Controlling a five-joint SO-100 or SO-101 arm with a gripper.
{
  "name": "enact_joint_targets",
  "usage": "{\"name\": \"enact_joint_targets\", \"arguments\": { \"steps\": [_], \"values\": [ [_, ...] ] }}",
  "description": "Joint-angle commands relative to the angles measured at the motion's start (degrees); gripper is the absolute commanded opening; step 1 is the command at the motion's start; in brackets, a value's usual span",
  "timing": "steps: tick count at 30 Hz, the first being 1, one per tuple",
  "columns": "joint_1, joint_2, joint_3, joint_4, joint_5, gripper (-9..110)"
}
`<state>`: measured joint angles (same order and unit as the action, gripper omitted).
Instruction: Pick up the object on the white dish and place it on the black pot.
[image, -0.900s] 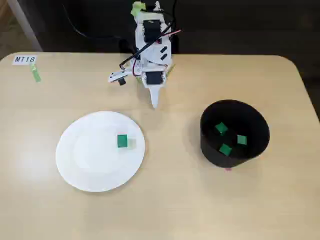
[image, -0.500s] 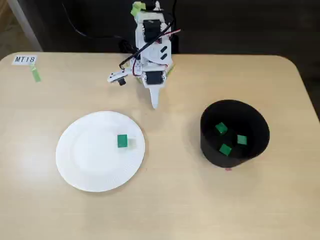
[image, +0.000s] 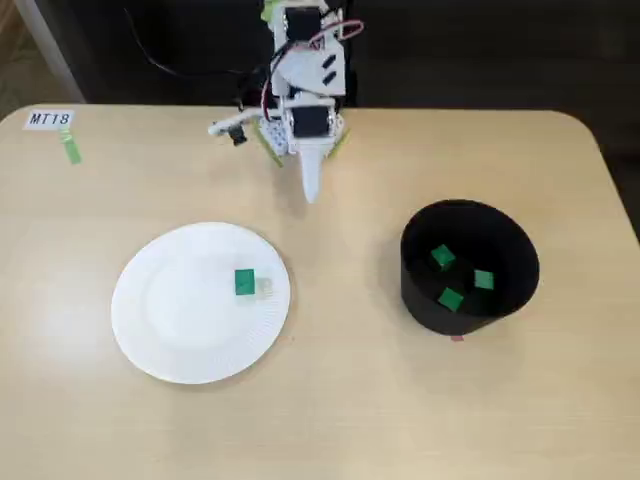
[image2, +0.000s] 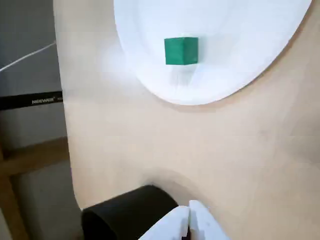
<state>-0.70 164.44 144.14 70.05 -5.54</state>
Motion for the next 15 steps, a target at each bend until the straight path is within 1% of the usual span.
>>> {"name": "enact_joint_targets", "arguments": {
  "steps": [1, 6, 8, 11, 15],
  "values": [
    [3.1, -7.6, -13.4, 1.5, -0.3, 0],
    [9.8, -15.7, -15.4, 0.9, 3.2, 0],
    [11.2, -20.0, -16.3, 0.1, 3.1, 0],
    [12.9, -25.3, -18.9, 0.0, -0.8, 0],
    [17.0, -27.3, -18.7, -0.4, -6.5, 0]
  ]
}}
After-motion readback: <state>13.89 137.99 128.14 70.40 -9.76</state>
